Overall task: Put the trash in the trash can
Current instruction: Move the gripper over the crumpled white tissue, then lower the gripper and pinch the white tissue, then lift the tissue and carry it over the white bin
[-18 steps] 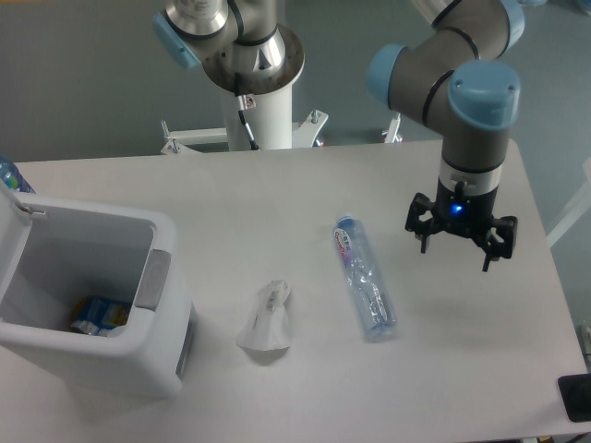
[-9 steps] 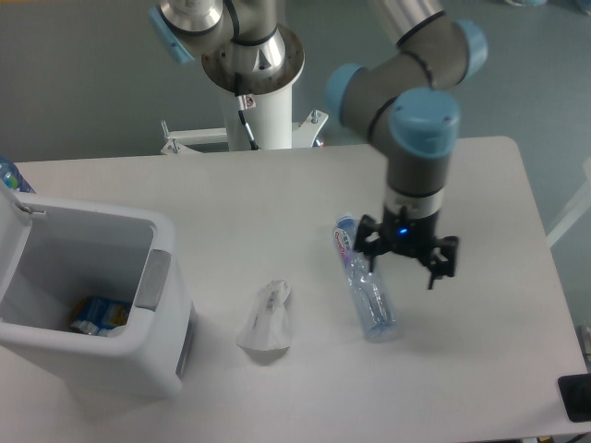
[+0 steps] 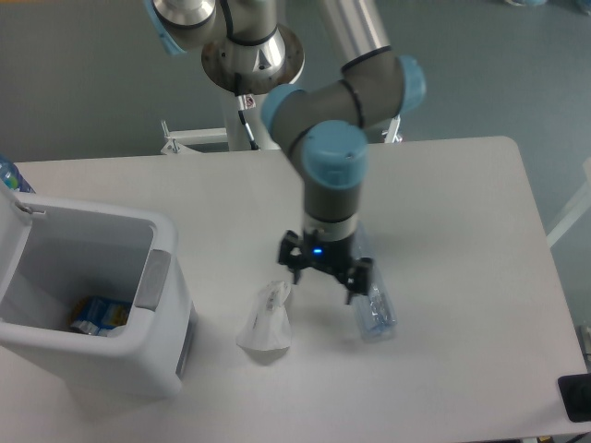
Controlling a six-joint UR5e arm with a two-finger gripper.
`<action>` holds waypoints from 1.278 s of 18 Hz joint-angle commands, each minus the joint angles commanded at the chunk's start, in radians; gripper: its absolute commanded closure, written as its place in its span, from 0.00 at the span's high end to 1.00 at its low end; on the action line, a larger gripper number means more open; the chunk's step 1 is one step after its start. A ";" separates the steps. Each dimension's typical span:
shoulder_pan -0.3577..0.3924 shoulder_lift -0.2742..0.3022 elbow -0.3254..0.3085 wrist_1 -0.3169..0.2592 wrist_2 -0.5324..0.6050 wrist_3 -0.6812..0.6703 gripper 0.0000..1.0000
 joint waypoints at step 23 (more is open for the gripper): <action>0.133 -0.055 0.191 -0.020 -0.274 -0.230 0.00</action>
